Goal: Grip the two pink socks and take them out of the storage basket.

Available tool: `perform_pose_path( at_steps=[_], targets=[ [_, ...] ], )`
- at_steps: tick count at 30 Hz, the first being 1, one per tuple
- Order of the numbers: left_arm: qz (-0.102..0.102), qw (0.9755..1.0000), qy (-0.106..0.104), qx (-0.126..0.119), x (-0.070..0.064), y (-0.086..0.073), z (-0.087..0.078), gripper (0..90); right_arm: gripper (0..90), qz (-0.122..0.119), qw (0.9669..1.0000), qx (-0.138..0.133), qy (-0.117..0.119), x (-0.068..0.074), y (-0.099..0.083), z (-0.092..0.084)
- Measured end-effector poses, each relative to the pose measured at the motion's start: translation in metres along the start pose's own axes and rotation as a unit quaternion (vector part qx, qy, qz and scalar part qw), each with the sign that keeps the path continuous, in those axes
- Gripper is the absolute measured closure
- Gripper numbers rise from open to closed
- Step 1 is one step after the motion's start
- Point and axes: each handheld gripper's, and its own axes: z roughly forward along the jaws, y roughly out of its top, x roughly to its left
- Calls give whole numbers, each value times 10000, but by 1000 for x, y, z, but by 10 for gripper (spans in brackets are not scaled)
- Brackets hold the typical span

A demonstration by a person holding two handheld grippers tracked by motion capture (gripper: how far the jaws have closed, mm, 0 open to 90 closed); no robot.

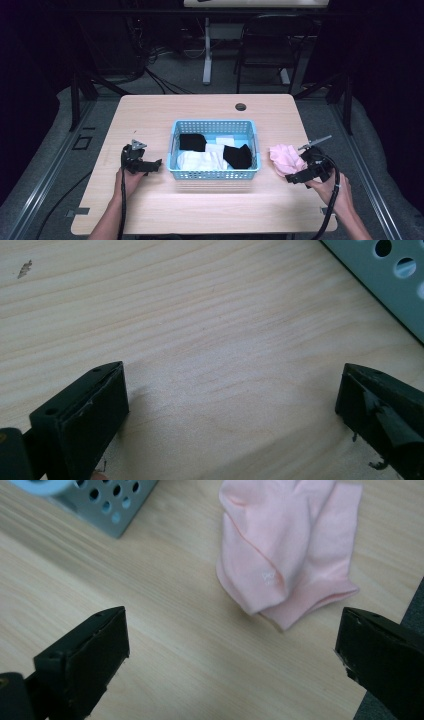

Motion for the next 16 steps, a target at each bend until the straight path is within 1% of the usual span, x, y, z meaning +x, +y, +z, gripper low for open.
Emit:
perform_pose_path(
  at_steps=[1, 2, 3, 4, 5, 6, 8, 9, 11, 12, 13, 14, 16],
  targets=[
    [3, 10000, -5, 1, 0, 0, 0, 5, 18, 12, 10000, 45, -19, -1, -8, 7],
    [3, 10000, -5, 1, 0, 0, 0, 4, 18, 12, 10000, 45, -19, -1, -8, 7],
    [10, 10000, -14, -3, 0, 0, 0, 4, 21, 33, 10000, 6, 42, -2, -13, 12],
    [18, 10000, -26, 4, 0, 0, 0, 4, 18, -59, 9997, 237, -83, -2, -18, 21],
    [16, 10000, -23, -2, 0, 1, 1, 4, 18, -127, 9991, 353, -193, -3, -20, 24],
    [28, 10000, -26, 4, 0, 1, 1, 4, 20, -19, 9995, 300, -139, -4, -22, 27],
    [29, 10000, -32, 6, 0, 1, 1, 4, 20, -18, 9992, 377, -121, -8, -23, 32],
    [32, 10000, -32, 9, 0, 1, 1, 4, 19, -40, 9989, 434, -186, -9, -23, 33],
    [31, 10000, -32, 6, 0, 1, 1, 4, 20, -54, 9987, 460, -203, -10, -24, 34],
    [35, 10000, -33, 5, 1, 1, 1, 4, 20, -2, 9989, 445, -153, -10, -24, 35],
    [38, 10000, -36, 6, 1, 1, 1, 4, 21, 20, 9988, 440, -232, -11, -25, 36],
    [39, 10000, -39, 5, 1, 1, 1, 4, 21, -64, 9981, 563, -248, -13, -24, 35],
    [38, 10000, -42, 8, 1, 1, 1, 4, 21, -53, 9982, 553, -225, -13, -24, 35]
  ],
)
